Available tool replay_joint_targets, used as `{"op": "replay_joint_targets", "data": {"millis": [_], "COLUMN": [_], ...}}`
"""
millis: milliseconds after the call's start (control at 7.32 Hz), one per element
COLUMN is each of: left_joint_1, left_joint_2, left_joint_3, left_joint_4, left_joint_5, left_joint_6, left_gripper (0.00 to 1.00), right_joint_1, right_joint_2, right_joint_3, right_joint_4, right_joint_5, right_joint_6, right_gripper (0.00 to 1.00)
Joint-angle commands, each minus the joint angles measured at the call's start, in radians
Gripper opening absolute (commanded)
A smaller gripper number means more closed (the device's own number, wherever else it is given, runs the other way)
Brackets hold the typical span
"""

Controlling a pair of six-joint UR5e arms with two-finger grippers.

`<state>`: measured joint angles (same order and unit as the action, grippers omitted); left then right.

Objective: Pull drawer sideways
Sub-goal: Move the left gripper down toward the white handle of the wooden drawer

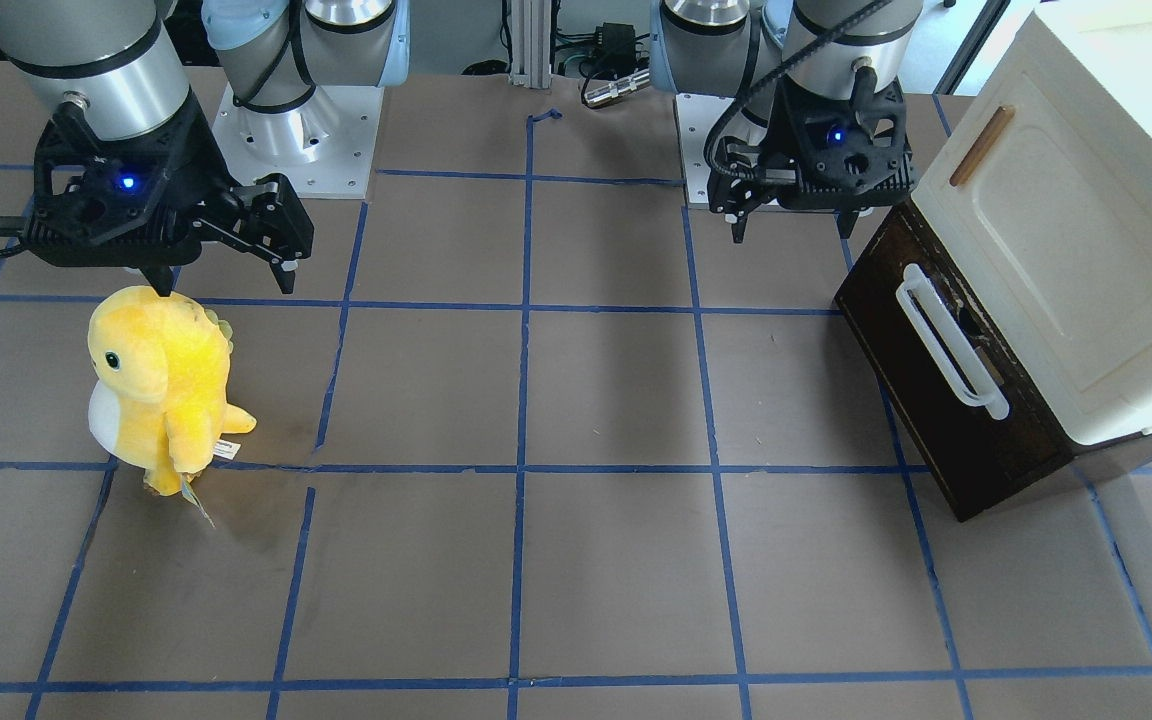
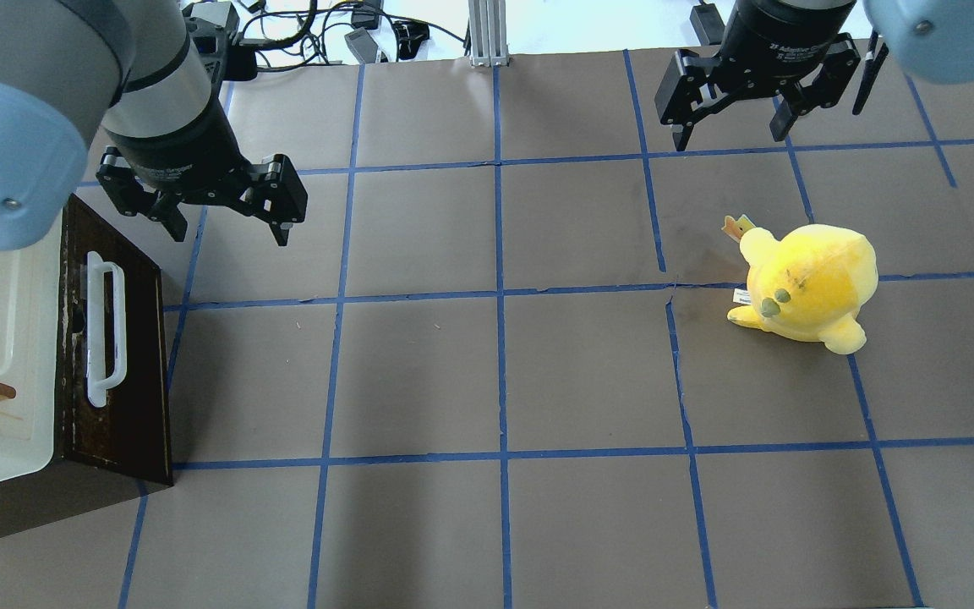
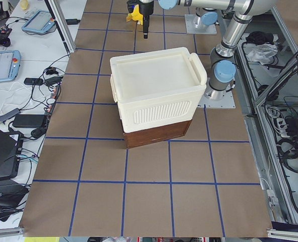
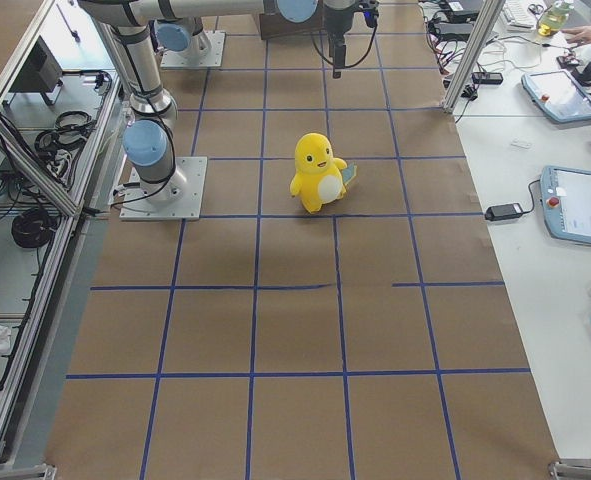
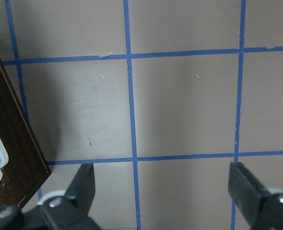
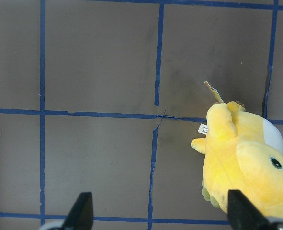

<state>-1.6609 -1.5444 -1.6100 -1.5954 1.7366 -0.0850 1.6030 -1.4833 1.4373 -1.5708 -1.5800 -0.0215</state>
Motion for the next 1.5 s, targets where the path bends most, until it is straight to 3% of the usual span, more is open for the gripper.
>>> {"op": "replay_joint_targets", "data": {"millis": [0, 137, 273, 547, 820, 957, 1366], "left_joint_1": [0.000, 0.000, 0.000, 0.000, -0.011, -0.025, -0.069], "left_joint_2": [-0.066, -0.095, -0.124, -0.199, -0.288, -0.321, -0.407], "left_joint_3": [-0.045, -0.076, -0.108, -0.143, -0.146, -0.146, -0.188], "left_joint_4": [0.011, 0.011, 0.011, 0.011, -0.012, -0.018, -0.086], "left_joint_5": [0.166, 0.319, 0.399, 0.503, 0.674, 0.682, 0.858], "left_joint_6": [-0.079, -0.125, -0.143, -0.244, -0.347, -0.387, -0.547], "left_gripper": [1.00, 1.00, 1.00, 1.00, 1.00, 1.00, 1.00], "right_joint_1": [0.000, 0.000, 0.000, 0.000, 0.000, 0.000, 0.000], "right_joint_2": [0.000, 0.000, 0.000, 0.000, 0.000, 0.000, 0.000], "right_joint_3": [0.000, 0.000, 0.000, 0.000, 0.000, 0.000, 0.000], "right_joint_4": [0.000, 0.000, 0.000, 0.000, 0.000, 0.000, 0.000], "right_joint_5": [0.000, 0.000, -0.002, 0.000, 0.000, 0.000, -0.002], "right_joint_6": [0.000, 0.000, 0.000, 0.000, 0.000, -0.001, 0.000], "right_gripper": [1.00, 1.00, 1.00, 1.00, 1.00, 1.00, 1.00]}}
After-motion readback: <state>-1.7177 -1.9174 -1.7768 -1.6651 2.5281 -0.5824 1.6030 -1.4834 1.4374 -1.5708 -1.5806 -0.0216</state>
